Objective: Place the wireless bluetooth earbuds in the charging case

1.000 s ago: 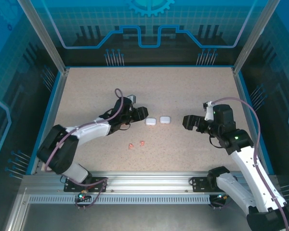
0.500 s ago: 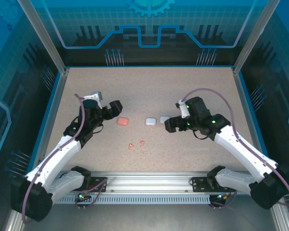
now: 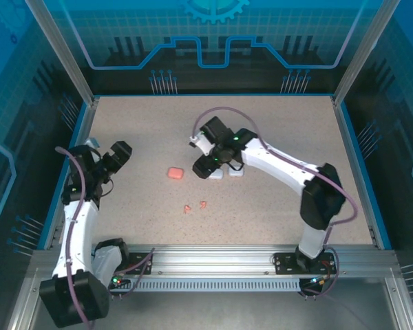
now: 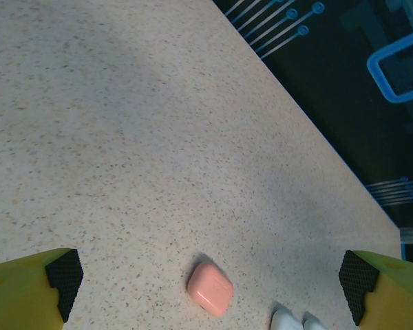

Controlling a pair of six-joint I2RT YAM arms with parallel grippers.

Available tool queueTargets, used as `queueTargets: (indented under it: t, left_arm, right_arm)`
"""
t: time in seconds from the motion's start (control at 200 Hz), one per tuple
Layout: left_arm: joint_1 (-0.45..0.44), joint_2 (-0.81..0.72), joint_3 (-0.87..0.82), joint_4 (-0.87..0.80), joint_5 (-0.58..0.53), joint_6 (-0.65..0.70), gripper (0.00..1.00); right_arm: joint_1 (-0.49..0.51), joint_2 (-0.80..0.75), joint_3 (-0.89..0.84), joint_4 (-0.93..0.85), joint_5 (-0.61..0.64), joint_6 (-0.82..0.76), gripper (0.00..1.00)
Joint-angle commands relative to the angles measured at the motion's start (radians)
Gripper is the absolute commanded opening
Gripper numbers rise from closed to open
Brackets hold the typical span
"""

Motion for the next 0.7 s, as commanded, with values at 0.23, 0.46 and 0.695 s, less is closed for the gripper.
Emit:
queueTargets:
  t: [0.23, 0.46, 0.695]
  left_arm:
    - [0.104, 0.054, -0.006, -0.016, 0.182, -0.005, 0.99]
    - [0.106, 0.07, -0.02, -0.006, 0.196, -0.013, 0.98]
    - [0.103, 0.079, -0.028, -0.007, 0.201, -0.006, 0.95]
  right_arm:
    - [0.091, 0.336, 0.365, -0.205, 0.036, -0.208, 0.75]
    - [0.102, 0.493, 0.537, -0.259, 0.036, -0.248, 0.76]
    - [0.11, 0.641, 0.668, -0.298, -0.001, -0.279, 0.76]
